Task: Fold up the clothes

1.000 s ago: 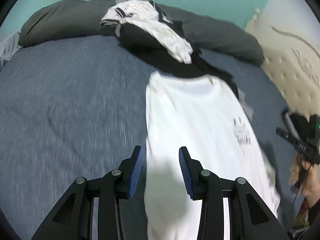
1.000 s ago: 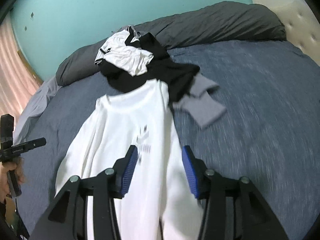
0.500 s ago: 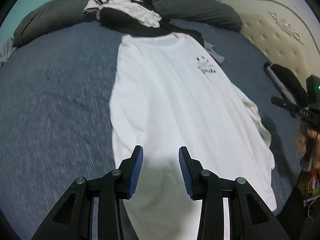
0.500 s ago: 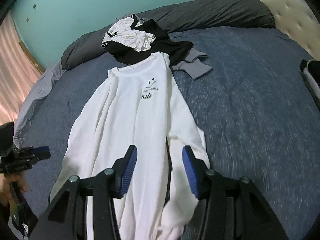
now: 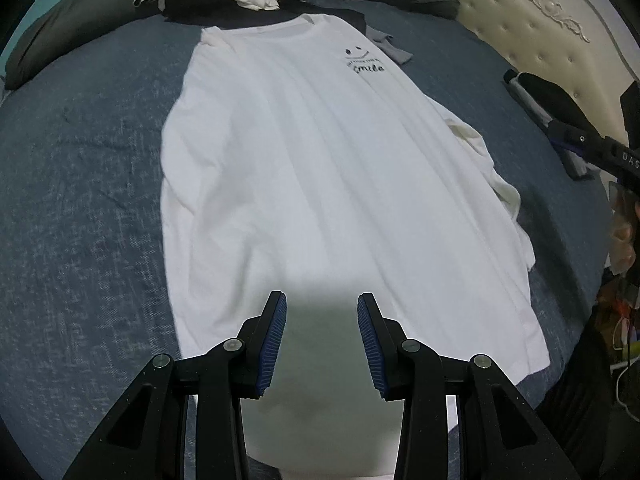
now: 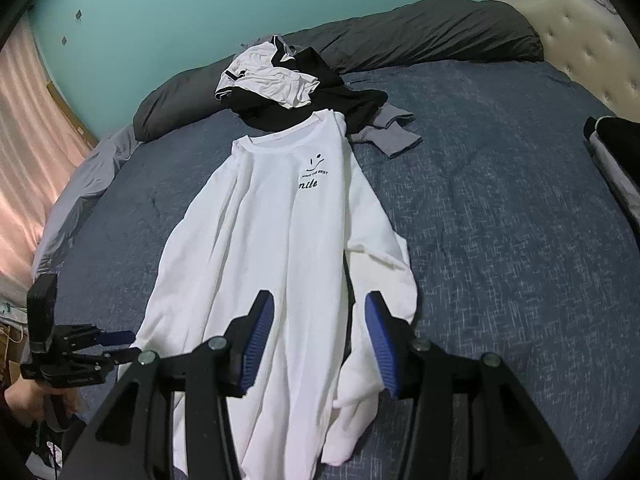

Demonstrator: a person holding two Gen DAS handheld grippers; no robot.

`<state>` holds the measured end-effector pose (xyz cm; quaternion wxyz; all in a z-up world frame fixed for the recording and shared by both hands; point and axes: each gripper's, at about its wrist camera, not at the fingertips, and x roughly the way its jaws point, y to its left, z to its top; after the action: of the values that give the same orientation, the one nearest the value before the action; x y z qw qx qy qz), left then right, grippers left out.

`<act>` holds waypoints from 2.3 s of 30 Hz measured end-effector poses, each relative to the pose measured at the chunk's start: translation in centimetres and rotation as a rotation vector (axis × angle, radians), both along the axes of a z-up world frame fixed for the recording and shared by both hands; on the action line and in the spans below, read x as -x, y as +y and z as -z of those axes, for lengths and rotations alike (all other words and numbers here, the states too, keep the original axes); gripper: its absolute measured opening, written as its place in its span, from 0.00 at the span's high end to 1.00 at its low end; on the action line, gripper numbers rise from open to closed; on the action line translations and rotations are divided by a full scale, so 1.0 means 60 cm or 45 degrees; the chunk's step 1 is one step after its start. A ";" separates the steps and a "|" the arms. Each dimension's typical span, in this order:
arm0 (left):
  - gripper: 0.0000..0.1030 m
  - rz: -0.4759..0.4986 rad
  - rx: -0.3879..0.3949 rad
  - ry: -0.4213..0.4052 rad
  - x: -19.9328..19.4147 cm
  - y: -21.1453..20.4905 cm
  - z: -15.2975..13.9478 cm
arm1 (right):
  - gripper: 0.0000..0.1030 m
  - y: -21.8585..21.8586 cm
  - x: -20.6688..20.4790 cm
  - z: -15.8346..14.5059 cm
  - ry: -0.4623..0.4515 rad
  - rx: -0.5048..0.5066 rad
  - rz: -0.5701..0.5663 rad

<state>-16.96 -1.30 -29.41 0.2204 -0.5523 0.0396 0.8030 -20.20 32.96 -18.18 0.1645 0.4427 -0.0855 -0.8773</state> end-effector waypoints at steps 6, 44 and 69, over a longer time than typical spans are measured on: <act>0.61 0.019 0.012 -0.046 -0.012 0.014 0.018 | 0.53 0.003 -0.010 -0.006 0.006 0.011 0.009; 0.99 -0.142 -0.052 0.117 -0.009 -0.201 -0.111 | 0.53 0.005 -0.041 -0.008 -0.006 0.044 0.039; 0.99 -0.556 0.032 0.167 0.056 -0.538 -0.154 | 0.53 -0.073 -0.048 -0.023 -0.006 -0.082 -0.088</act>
<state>-20.34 -33.59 -20.20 0.0314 -0.4971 -0.0568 0.8653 -17.29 28.58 -16.82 0.1802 0.4526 -0.0424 -0.8723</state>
